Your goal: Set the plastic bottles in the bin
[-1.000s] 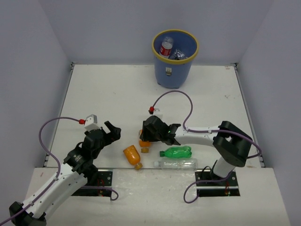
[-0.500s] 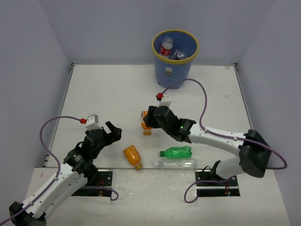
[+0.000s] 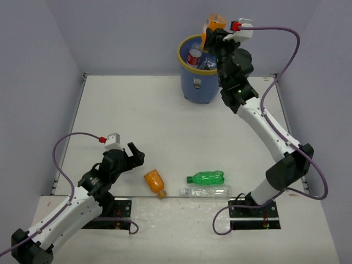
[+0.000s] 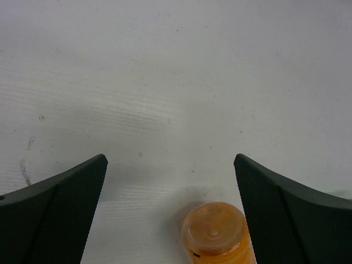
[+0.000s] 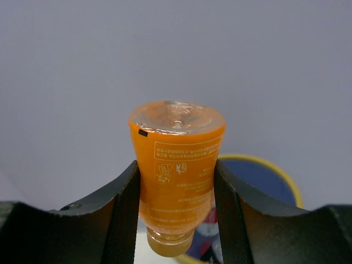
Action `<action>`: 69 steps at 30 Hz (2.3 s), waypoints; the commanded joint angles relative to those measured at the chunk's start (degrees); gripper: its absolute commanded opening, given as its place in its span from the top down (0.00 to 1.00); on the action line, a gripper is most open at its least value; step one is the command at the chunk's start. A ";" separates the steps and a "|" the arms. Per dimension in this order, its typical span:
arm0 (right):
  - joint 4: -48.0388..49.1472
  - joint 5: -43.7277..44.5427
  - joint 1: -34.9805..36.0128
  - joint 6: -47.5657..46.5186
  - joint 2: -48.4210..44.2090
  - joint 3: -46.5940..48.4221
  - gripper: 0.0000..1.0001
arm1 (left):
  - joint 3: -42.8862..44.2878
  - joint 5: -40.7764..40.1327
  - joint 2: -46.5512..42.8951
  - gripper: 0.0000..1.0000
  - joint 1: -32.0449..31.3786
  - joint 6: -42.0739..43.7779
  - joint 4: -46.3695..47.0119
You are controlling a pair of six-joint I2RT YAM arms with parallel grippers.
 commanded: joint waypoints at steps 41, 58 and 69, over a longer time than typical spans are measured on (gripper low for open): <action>7.69 3.48 -7.17 6.12 -8.27 -24.34 0.01 | 8.38 21.88 8.35 0.00 -1.17 2.21 -6.76; 11.82 9.14 -7.39 13.87 -30.12 -49.65 0.01 | 4.94 21.75 16.15 0.00 -9.41 -1.87 -4.04; -8.19 16.90 -7.34 30.43 -57.18 -67.18 0.01 | 3.11 22.07 21.96 0.42 -11.96 -2.05 6.19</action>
